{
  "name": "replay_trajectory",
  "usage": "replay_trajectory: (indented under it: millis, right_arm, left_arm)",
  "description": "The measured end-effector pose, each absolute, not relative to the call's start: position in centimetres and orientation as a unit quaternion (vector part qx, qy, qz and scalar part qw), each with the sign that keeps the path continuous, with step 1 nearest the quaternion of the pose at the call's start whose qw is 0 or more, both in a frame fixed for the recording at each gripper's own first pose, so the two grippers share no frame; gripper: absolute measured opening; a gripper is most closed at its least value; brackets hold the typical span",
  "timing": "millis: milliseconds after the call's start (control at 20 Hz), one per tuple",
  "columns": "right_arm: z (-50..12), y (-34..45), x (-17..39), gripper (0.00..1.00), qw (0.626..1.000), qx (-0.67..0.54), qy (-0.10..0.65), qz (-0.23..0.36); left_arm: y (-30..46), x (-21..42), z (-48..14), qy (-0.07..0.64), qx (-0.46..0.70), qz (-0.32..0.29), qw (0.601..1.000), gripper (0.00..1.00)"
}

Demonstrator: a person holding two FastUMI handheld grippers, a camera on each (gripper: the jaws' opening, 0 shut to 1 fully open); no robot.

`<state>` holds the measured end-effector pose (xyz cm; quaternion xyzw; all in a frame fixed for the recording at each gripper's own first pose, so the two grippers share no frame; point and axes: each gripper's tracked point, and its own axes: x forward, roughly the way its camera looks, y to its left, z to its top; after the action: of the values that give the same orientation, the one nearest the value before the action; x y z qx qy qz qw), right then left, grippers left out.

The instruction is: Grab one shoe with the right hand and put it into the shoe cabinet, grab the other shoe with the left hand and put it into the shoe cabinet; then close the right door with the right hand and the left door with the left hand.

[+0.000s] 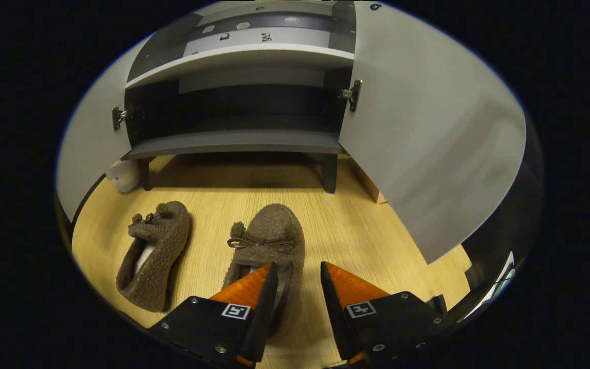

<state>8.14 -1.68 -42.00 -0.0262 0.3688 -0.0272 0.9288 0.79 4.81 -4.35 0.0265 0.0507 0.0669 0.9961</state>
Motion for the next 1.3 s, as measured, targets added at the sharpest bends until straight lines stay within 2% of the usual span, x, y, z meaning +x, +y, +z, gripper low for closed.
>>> replay_trajectory:
  millis: [100,150,200,300,400,450,550,600,650,750,800,1150,1200,1300]
  right_arm:
    - [-43.3,-1.3,8.3,0.48,0.924,-0.024,0.380,-0.022]
    - [-43.9,-1.2,8.5,0.46,0.922,-0.030,0.385,-0.018]
    - [-44.6,-1.2,8.4,0.45,0.919,-0.038,0.392,-0.020]
    - [-45.2,-1.0,8.6,0.40,0.917,-0.029,0.397,-0.023]
    - [-45.2,-1.6,8.9,0.27,0.917,-0.023,0.397,-0.039]
    - [-45.1,-1.8,9.0,0.15,0.917,-0.022,0.397,-0.043]
    - [-44.6,-2.0,9.3,0.04,0.916,-0.023,0.398,-0.041]
    - [-44.2,-2.1,9.4,0.03,0.917,-0.022,0.396,-0.040]
    - [-43.4,-2.0,9.7,0.01,0.919,-0.021,0.392,-0.038]
    - [-40.9,-1.3,9.7,0.01,0.924,-0.021,0.379,-0.035]
    - [-38.6,-0.9,9.8,0.01,0.929,-0.019,0.369,-0.033]
    - [-21.8,0.9,12.6,0.01,0.961,-0.022,0.276,-0.007]
    - [-19.1,1.3,13.4,0.01,0.966,-0.018,0.259,-0.002]
    - [-14.0,2.0,15.0,0.01,0.973,-0.016,0.231,0.008]
  left_arm:
    - [5.1,0.7,-4.5,0.052,0.029,0.069,0.996,0.99]
    - [5.1,0.6,-4.7,0.053,0.031,0.069,0.996,0.93]
    - [5.1,0.5,-4.7,0.055,0.032,0.069,0.996,0.96]
    - [4.9,0.4,-5.0,0.058,0.037,0.067,0.995,0.96]
    - [4.8,0.3,-5.2,0.060,0.042,0.066,0.995,0.96]
    - [4.8,0.2,-5.3,0.061,0.044,0.065,0.995,0.96]
    - [4.8,0.1,-5.5,0.063,0.045,0.064,0.995,0.96]
    - [4.7,0.0,-5.5,0.063,0.045,0.063,0.995,0.99]
    - [4.6,-0.1,-5.4,0.062,0.044,0.063,0.995,0.96]
    - [4.5,-0.1,-5.4,0.060,0.041,0.062,0.995,0.99]
    - [4.4,-0.1,-5.4,0.059,0.038,0.060,0.996,0.96]
    - [3.6,-0.3,-5.2,0.049,0.028,0.049,0.997,0.96]
    - [3.7,-0.3,-5.2,0.048,0.026,0.049,0.997,0.99]
    - [3.8,-0.4,-5.2,0.047,0.023,0.047,0.998,0.96]
